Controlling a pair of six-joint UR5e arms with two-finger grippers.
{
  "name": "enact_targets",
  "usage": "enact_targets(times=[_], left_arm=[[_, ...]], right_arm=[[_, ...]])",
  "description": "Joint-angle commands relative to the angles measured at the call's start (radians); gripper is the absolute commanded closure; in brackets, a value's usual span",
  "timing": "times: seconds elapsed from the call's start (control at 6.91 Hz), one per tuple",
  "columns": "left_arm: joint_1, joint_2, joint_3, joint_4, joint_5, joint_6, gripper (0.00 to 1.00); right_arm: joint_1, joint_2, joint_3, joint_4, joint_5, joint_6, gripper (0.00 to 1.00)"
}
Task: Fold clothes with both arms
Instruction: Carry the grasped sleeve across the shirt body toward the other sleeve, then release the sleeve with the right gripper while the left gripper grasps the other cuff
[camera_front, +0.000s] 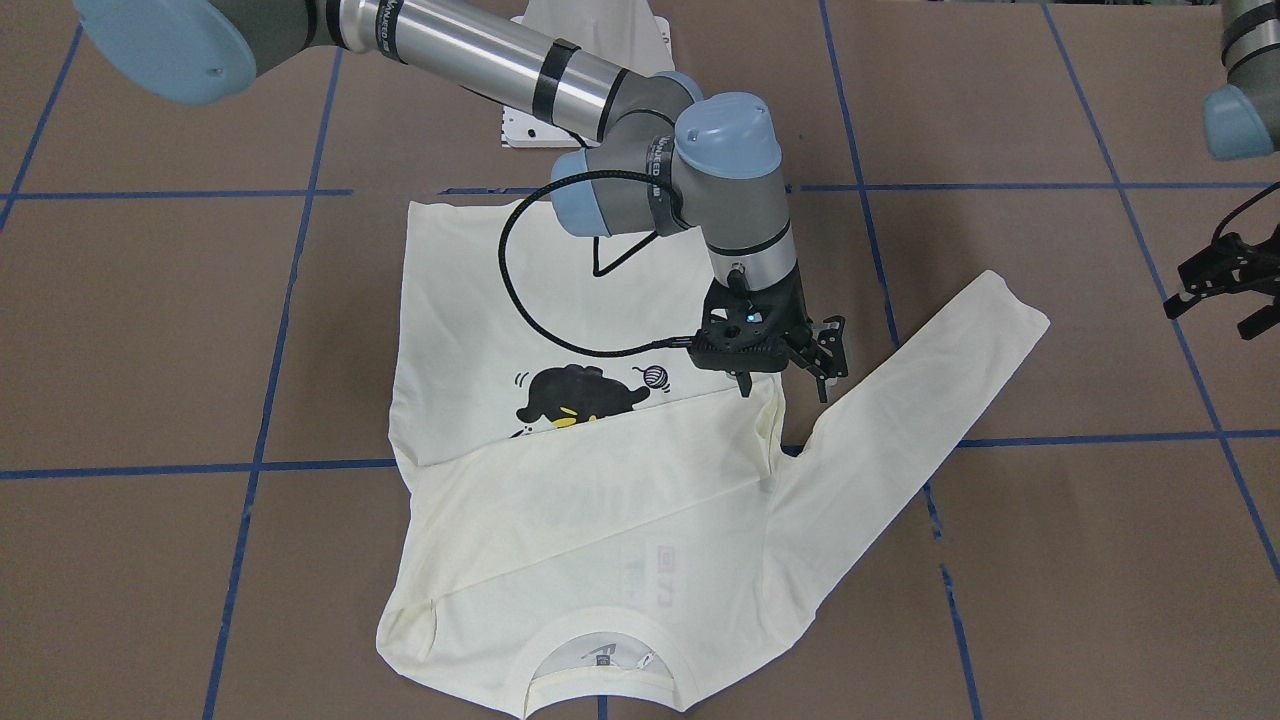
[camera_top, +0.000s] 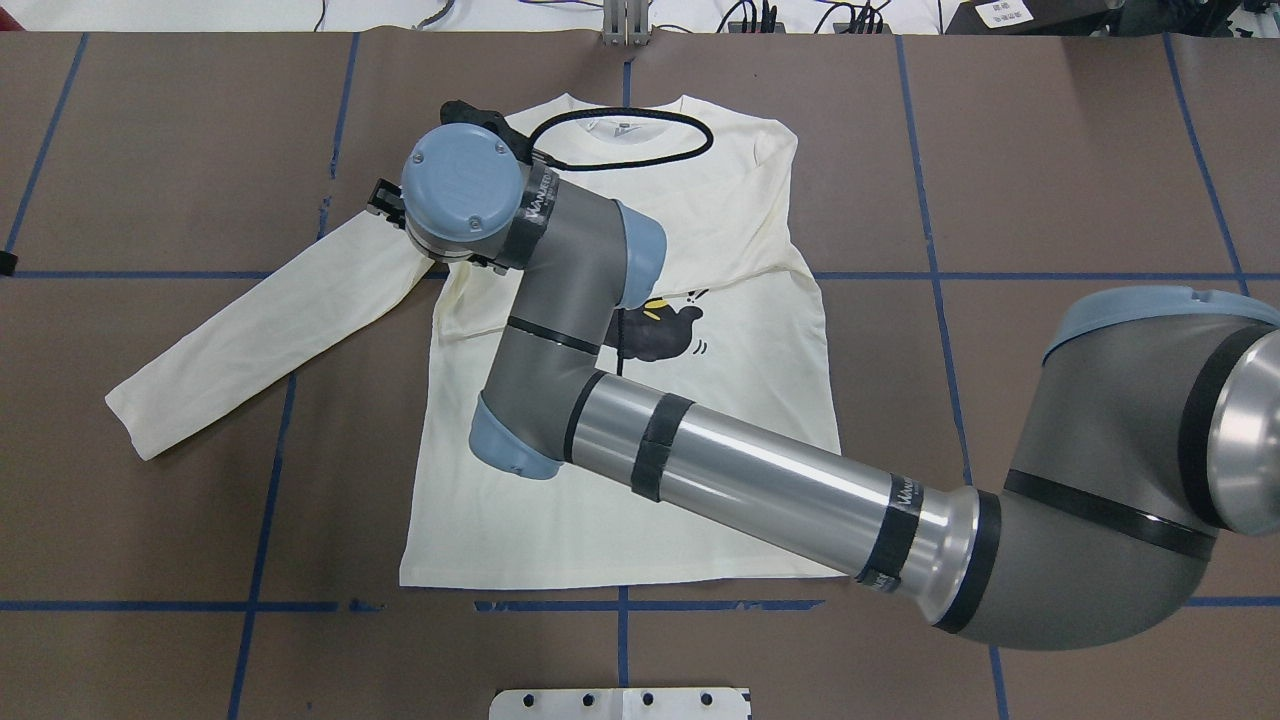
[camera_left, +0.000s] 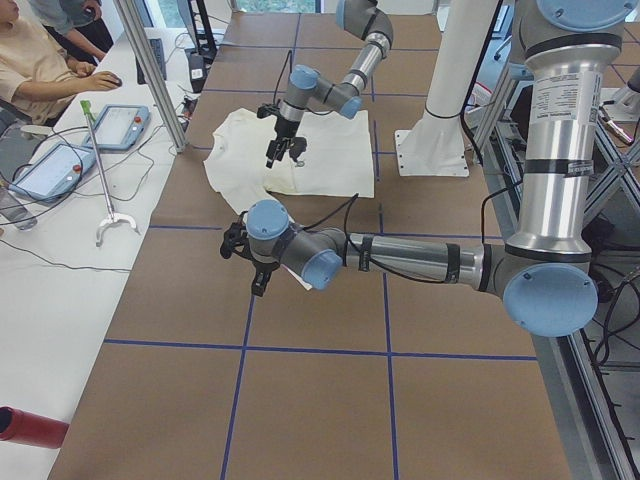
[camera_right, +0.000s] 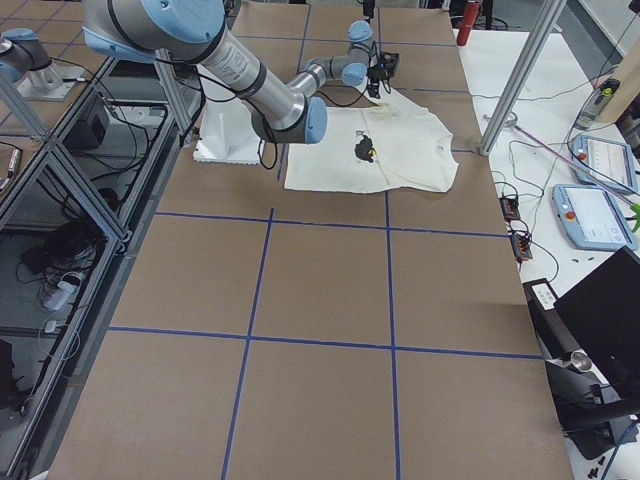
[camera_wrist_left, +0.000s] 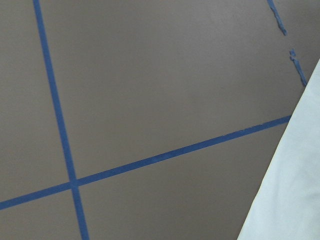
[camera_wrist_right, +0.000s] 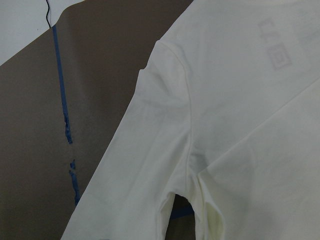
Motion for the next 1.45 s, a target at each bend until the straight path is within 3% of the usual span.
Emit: enact_targets(times=[0.0, 0.14, 0.29, 0.43, 0.58, 1.3], left_arm=[[0.185, 0.014, -0.011, -0.135, 0.017, -0.399, 0.01], [0.256, 0.021, 0.001, -0.173, 0.081, -0.454, 0.02], [0.28, 0.02, 0.031, -0.169, 0.115, -0.465, 0.11], [0.283, 0.018, 0.065, -0.172, 0.12, -0.499, 0.12], [0.286, 0.022, 0.07, -0.174, 0.128, -0.508, 0.15], [0.333, 0.032, 0.108, -0.174, 0.18, -0.505, 0.27]], right_arm=[[0.077, -0.271, 0.296, -0.004, 0.076, -0.003, 0.0], [0.136, -0.39, 0.387, -0.001, 0.148, -0.009, 0.0], [0.202, -0.467, 0.424, 0.001, 0.244, -0.04, 0.0], [0.242, -0.541, 0.46, 0.006, 0.307, -0.106, 0.0], [0.249, -0.593, 0.496, 0.007, 0.308, -0.134, 0.0], [0.246, -0.612, 0.527, 0.004, 0.3, -0.134, 0.0]])
